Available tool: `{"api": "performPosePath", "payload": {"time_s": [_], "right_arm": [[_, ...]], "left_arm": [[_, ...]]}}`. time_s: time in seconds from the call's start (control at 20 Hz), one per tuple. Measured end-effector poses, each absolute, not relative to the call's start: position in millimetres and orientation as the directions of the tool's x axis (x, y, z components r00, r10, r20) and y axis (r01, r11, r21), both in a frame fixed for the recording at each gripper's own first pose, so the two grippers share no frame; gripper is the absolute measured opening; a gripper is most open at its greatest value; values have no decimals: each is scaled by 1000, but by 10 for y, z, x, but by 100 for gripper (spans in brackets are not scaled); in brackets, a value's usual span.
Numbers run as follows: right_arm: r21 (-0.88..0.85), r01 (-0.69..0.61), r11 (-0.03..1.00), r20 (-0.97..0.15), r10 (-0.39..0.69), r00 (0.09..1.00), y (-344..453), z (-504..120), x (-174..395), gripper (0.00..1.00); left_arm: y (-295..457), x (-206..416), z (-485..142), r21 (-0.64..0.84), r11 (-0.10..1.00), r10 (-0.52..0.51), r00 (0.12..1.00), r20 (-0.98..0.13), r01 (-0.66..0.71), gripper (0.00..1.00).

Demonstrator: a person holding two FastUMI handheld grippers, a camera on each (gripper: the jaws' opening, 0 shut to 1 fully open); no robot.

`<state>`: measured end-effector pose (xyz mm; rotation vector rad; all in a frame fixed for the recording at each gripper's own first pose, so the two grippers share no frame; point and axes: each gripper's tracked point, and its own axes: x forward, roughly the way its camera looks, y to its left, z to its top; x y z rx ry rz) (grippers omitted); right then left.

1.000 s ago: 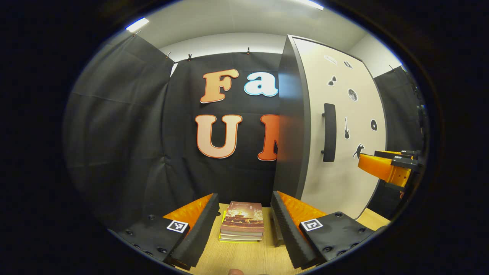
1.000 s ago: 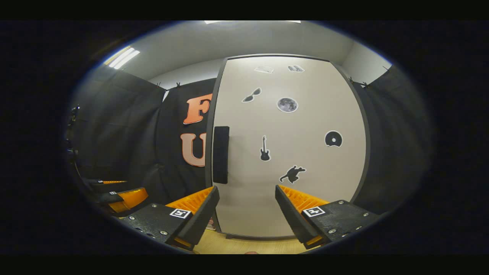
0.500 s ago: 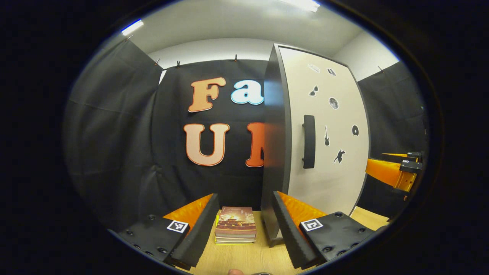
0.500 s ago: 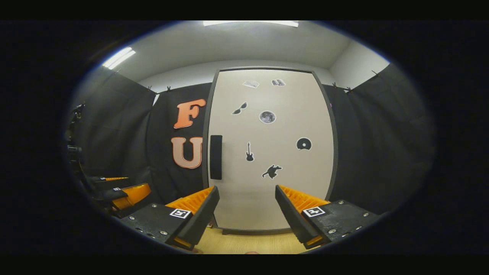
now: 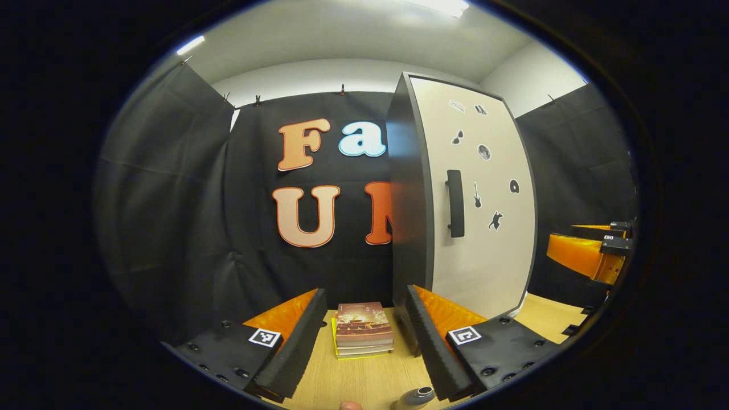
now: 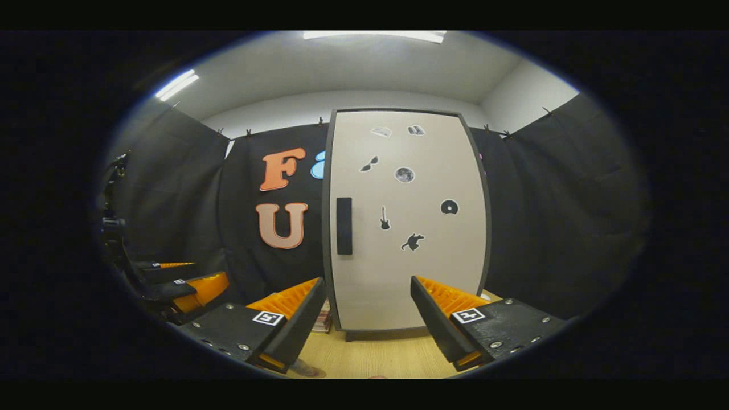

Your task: Open the cabinet door with the right hand, grasp the bottle in the cabinet with the left hand and place it on the coaster, then close the cabinet door with the right hand.

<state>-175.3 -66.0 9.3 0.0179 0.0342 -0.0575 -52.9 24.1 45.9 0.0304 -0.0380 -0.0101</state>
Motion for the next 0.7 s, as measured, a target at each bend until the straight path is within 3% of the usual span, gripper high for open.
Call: {"api": "performPosePath", "payload": {"time_s": [0.2, 0.7], "right_arm": [[-60, 97, 993, 8, -97, 995, -741, 284, -1930, 93], [-148, 27, 989, 31, -23, 999, -778, 357, -2077, 93]], "left_arm": [[127, -566, 479, 6, 1000, -11, 999, 50, 11, 91], [126, -897, 485, -23, 997, 76, 996, 43, -75, 91]]}}
